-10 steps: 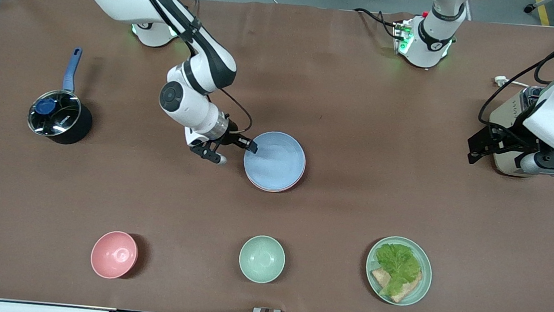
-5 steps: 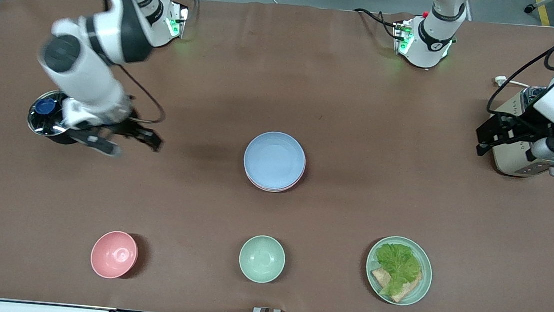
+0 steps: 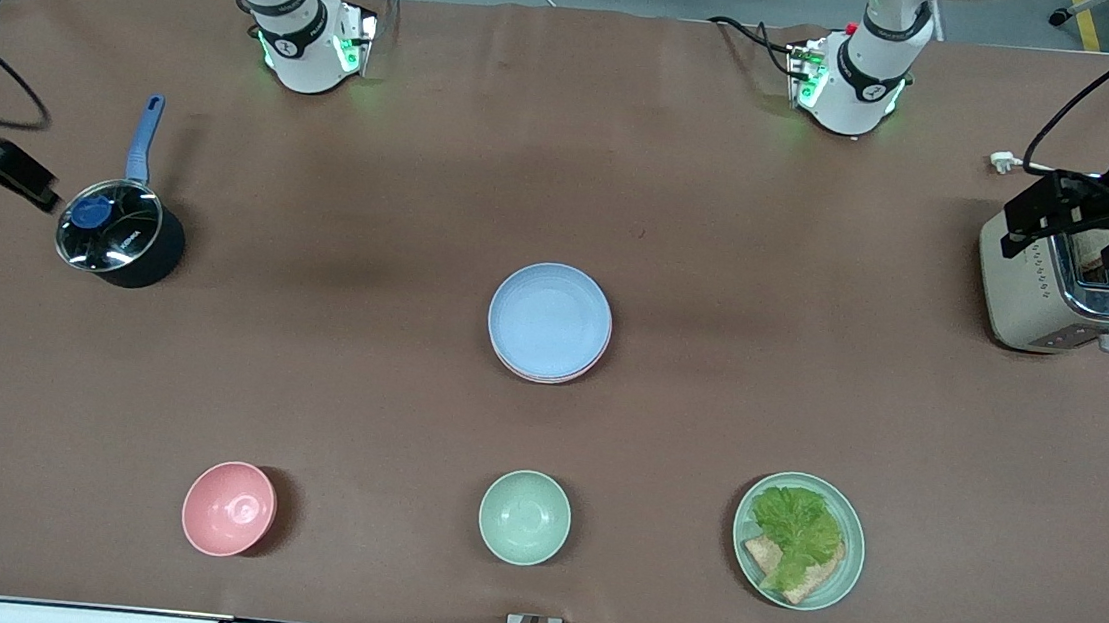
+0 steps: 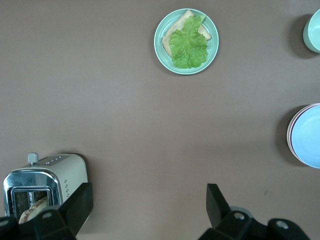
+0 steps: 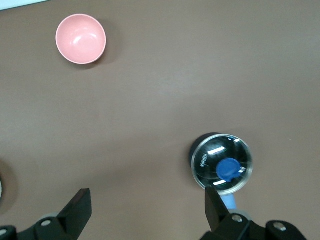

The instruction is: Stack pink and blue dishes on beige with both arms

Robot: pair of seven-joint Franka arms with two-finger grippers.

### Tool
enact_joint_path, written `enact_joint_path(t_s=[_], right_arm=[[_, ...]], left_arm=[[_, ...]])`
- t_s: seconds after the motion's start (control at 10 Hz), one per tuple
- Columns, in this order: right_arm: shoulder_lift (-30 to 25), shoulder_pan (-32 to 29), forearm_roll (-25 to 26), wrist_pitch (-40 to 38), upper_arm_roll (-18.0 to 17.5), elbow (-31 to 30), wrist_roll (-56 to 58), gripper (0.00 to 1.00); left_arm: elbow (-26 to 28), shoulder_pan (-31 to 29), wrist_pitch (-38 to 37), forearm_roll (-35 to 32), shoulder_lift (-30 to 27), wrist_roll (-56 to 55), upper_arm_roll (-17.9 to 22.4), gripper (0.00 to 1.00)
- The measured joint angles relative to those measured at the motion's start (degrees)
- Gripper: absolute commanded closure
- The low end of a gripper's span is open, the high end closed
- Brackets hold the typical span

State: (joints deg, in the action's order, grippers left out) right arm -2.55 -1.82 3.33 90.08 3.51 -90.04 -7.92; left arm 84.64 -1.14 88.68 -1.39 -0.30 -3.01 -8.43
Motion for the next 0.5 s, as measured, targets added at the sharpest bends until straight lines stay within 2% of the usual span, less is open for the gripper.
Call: enact_joint_path(t_s=[0.2, 0.5], right_arm=[[0.05, -0.45, -0.43, -5.51, 0.00, 5.07, 0.47, 0.00], [1.02, -0.46, -0.89, -6.19, 0.74, 5.43, 0.46, 0.00]], left_arm=[[0.01, 0.19, -0.04, 0.00, -0.09, 0.33, -0.09, 0.00], [-0.09, 0.51, -0.43, 0.01, -0.14, 0.33, -0.34, 0.00]])
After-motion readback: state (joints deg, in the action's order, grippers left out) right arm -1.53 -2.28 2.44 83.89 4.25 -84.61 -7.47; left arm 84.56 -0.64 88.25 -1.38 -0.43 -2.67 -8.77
